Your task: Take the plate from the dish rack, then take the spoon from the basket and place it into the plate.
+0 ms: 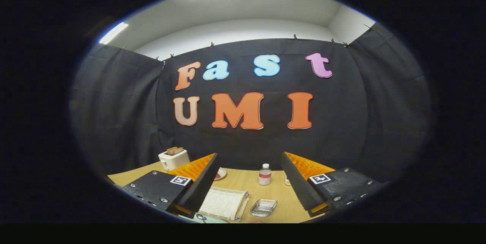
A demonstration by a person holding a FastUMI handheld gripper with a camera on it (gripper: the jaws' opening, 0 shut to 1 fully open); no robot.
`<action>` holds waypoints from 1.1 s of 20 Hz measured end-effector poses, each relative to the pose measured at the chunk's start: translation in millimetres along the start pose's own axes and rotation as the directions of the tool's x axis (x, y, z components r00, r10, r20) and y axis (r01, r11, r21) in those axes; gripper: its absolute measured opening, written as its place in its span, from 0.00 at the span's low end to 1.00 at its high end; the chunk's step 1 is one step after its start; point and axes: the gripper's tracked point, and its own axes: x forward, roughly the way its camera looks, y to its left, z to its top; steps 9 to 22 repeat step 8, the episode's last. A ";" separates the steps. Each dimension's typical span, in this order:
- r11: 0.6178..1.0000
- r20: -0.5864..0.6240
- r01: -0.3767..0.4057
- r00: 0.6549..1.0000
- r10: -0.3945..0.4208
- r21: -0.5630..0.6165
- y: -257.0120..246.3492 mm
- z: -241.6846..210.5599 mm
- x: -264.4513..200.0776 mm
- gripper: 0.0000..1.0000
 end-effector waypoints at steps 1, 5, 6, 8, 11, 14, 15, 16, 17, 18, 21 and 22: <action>1.000 0.002 0.017 1.000 -0.017 -0.004 -1.9 1.1 -0.4 0.97; 0.998 0.011 0.049 0.999 -0.049 -0.030 -3.9 2.8 -7.7 0.97; 0.998 0.014 0.046 0.999 -0.046 -0.034 -2.2 3.7 -8.9 0.97; 0.999 0.012 0.036 0.999 -0.036 -0.029 2.2 2.8 -12.0 0.97; 0.999 0.012 0.036 0.999 -0.036 -0.029 2.2 2.8 -12.0 0.97; 0.999 0.012 0.036 0.999 -0.036 -0.029 2.2 2.8 -12.0 0.97; 0.999 0.012 0.036 0.999 -0.036 -0.029 2.2 2.8 -12.0 0.97; 0.999 0.012 0.036 0.999 -0.036 -0.029 2.2 2.8 -12.0 0.97; 0.999 0.012 0.036 0.999 -0.036 -0.029 2.2 2.8 -12.0 0.97; 0.999 0.012 0.036 0.999 -0.036 -0.029 2.2 2.8 -12.0 0.97; 0.999 0.012 0.036 0.999 -0.036 -0.029 2.2 2.8 -12.0 0.97; 0.999 0.012 0.036 0.999 -0.036 -0.029 2.2 2.8 -12.0 0.97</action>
